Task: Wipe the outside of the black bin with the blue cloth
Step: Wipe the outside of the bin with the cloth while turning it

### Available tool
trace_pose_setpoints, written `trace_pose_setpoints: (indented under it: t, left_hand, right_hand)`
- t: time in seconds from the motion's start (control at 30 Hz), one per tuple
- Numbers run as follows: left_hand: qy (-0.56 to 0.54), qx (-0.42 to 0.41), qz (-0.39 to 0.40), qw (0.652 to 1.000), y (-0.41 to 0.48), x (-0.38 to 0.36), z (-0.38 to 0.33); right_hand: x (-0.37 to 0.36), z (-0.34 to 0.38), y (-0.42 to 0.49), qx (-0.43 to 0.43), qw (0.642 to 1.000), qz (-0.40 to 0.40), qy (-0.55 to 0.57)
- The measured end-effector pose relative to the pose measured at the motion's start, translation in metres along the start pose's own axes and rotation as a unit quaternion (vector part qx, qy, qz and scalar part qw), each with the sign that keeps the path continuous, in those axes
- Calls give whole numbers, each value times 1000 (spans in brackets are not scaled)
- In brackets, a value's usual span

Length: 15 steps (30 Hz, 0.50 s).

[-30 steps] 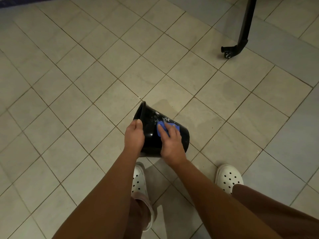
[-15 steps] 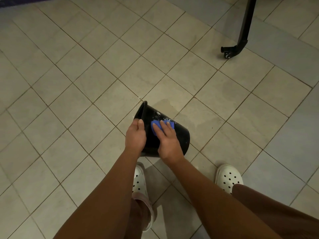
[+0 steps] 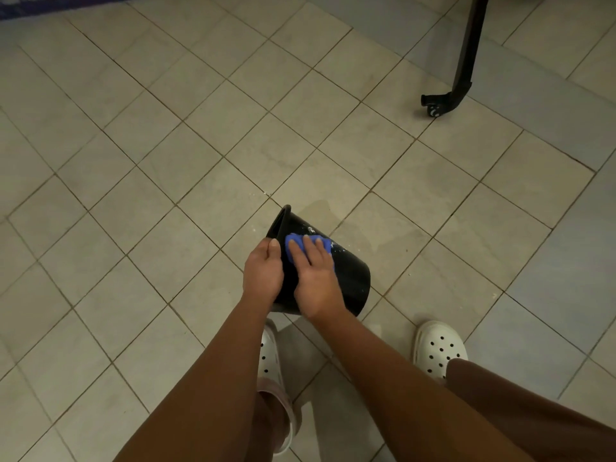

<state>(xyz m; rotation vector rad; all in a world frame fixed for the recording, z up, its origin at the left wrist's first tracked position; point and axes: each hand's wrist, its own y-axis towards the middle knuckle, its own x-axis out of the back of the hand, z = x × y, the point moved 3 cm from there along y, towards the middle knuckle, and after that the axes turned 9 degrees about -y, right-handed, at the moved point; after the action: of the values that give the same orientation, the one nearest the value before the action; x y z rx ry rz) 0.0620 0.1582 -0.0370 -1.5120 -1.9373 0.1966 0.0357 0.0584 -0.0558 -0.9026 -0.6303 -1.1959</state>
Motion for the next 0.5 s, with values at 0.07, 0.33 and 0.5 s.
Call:
trace_pose_setpoints:
  t: [0.07, 0.33, 0.5]
  left_hand:
    - [-6, 0, 4, 1000, -2, -2, -1]
    - [-130, 94, 25, 987, 0, 5, -3]
    - [-150, 98, 41, 983, -3, 3, -6]
  right_hand:
    - [3, -15, 8, -46, 999, 1, -17]
    - [-20, -14, -36, 7, 997, -78, 10]
    - [-12, -2, -17, 113, 990, -80, 25]
